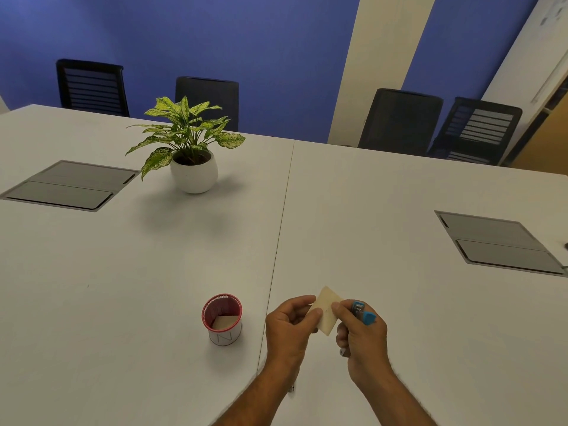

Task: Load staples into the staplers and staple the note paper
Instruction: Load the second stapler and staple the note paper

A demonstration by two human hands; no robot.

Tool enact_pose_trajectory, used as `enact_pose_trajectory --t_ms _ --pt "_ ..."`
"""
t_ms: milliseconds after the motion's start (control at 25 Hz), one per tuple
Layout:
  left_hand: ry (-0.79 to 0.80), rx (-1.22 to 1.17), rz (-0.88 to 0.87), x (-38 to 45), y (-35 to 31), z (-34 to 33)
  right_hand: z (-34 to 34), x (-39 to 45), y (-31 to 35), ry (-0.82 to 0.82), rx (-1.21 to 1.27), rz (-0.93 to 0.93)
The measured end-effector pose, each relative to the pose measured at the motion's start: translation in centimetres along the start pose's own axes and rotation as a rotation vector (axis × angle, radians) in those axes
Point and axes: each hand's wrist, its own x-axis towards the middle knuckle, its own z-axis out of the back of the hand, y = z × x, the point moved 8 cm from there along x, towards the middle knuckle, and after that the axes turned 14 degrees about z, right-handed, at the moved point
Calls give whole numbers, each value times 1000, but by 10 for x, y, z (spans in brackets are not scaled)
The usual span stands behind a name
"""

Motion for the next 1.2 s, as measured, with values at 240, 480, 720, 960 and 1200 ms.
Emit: enact_pose_trajectory --t_ms 240,480,720,960,1200 --pt "-41 -97 102 6 10 10 -8 -6 12 252 -224 217" --pt "94 -88 76 2 2 3 -4 -3 -2 191 -227 143" --pt "126 156 29 1 4 -1 -12 -11 -20 242 24 -149" --pt "78 136 32 6 0 7 -16 -15 -24 419 55 -259" --pt "100 125 56 6 0 7 -15 -12 -23 463 -55 -199"
